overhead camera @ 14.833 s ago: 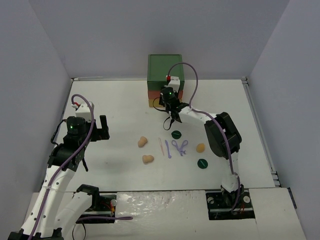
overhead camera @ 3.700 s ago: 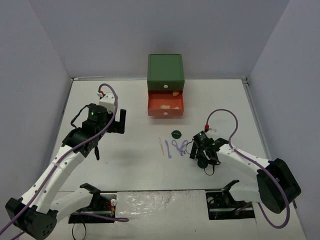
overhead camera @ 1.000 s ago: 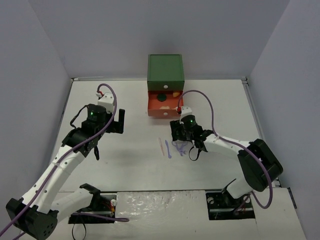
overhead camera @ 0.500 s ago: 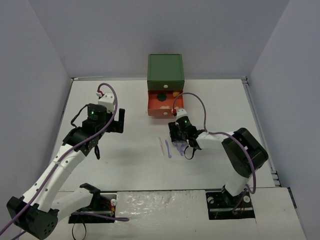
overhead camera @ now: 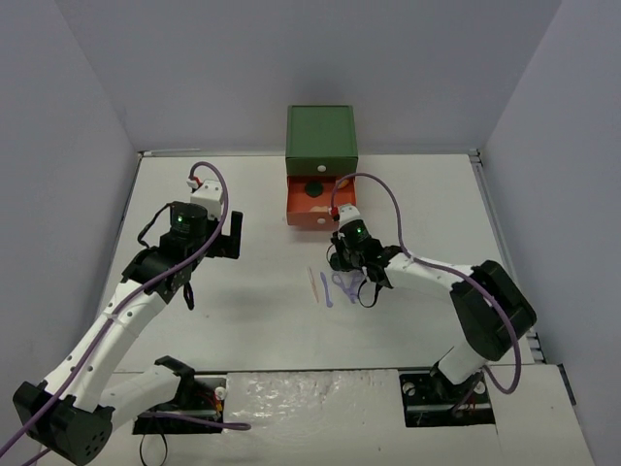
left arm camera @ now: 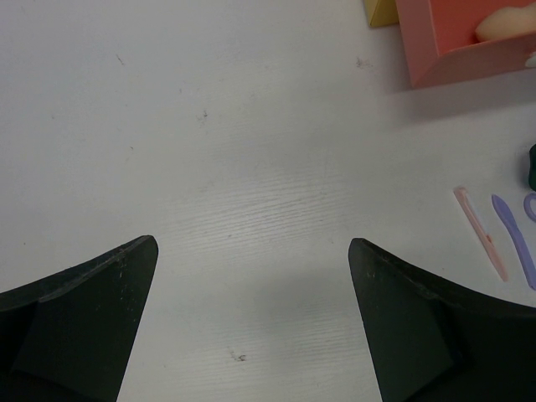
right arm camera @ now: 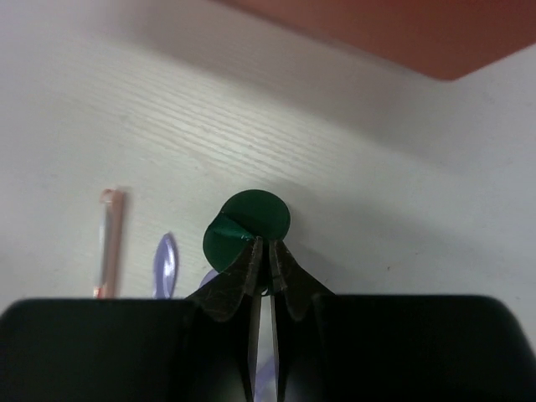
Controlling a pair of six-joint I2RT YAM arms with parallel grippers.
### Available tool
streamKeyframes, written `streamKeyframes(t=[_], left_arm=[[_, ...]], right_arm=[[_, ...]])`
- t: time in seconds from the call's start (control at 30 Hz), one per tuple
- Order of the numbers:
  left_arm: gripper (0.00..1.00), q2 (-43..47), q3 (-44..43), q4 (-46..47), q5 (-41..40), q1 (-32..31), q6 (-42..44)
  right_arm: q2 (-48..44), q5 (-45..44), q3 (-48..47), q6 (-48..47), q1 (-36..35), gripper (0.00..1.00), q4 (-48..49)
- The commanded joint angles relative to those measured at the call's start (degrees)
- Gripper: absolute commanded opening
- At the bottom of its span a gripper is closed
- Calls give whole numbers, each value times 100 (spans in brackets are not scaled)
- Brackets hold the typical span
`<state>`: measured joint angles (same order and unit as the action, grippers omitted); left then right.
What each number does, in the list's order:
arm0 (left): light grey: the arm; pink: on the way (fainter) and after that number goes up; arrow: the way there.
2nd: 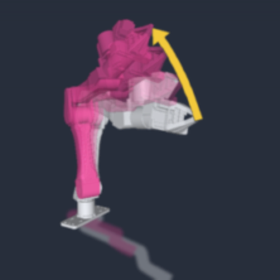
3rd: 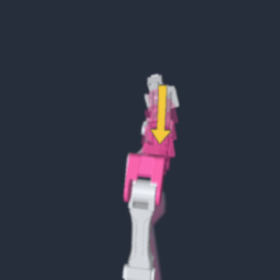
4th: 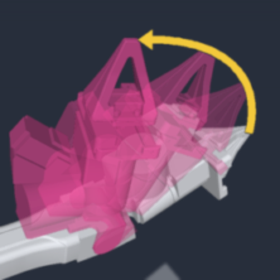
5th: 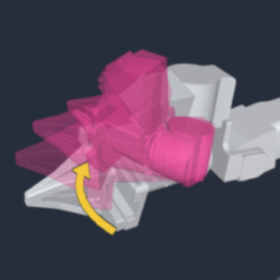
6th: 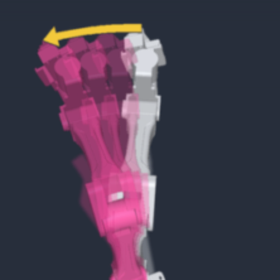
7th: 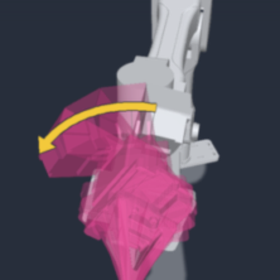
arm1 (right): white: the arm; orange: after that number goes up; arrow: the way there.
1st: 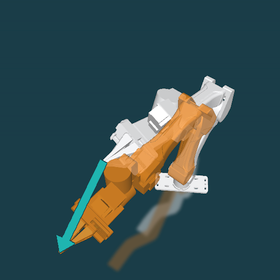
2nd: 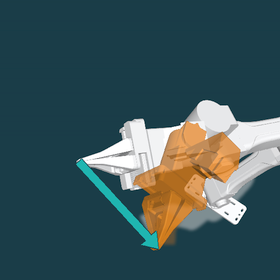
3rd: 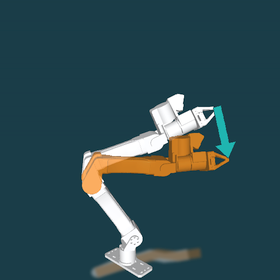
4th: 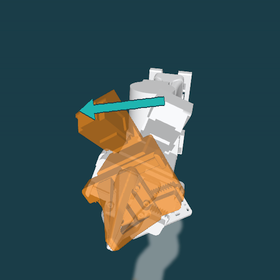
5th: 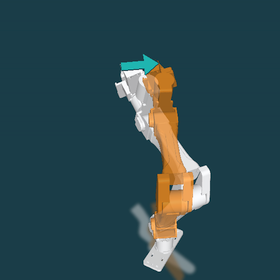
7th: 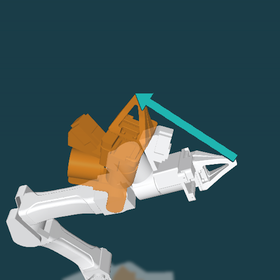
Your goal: Organize the makeup
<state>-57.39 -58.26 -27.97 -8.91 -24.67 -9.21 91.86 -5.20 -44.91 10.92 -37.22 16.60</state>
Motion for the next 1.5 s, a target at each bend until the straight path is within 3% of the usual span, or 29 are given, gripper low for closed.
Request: streamKeyframes(t=[0.0,0.23,0.37,0.43,0.5,0.6,0.73,0.93,1.17,1.27,1.47], left_arm=[[97,-14,-142,274,-45,32,-33],[97,-36,-142,269,-63,32,-32],[97,-45,-142,259,-85,32,-30],[97,-45,-135,257,-92,32,-21],[97,-45,-133,248,-102,32,-27],[97,-32,-142,248,-120,32,-19],[97,-11,-143,248,-110,32,-17],[97,-5,-159,239,-76,32,-28],[97,-9,-168,239,-42,32,-35],[97,-8,-167,238,-55,32,-27],[97,33,-153,225,-172,41,-25]], right_arm=[[-944,-59,-1083,-317,-150,5,-571],[-638,27,-2660,-747,-55,5,-896],[118,149,-3489,-926,157,10,-908],[466,204,-3791,-978,224,19,-913],[850,179,-4148,-1028,249,39,-930],[1064,138,-4341,-1025,259,56,-946],[862,36,-4173,-886,255,66,-921],[-22,-252,-2849,-485,138,67,-510],[-801,-478,-1448,320,-182,61,138],[-753,-455,-1002,571,-221,52,412],[-257,-527,-903,775,-281,46,845]])
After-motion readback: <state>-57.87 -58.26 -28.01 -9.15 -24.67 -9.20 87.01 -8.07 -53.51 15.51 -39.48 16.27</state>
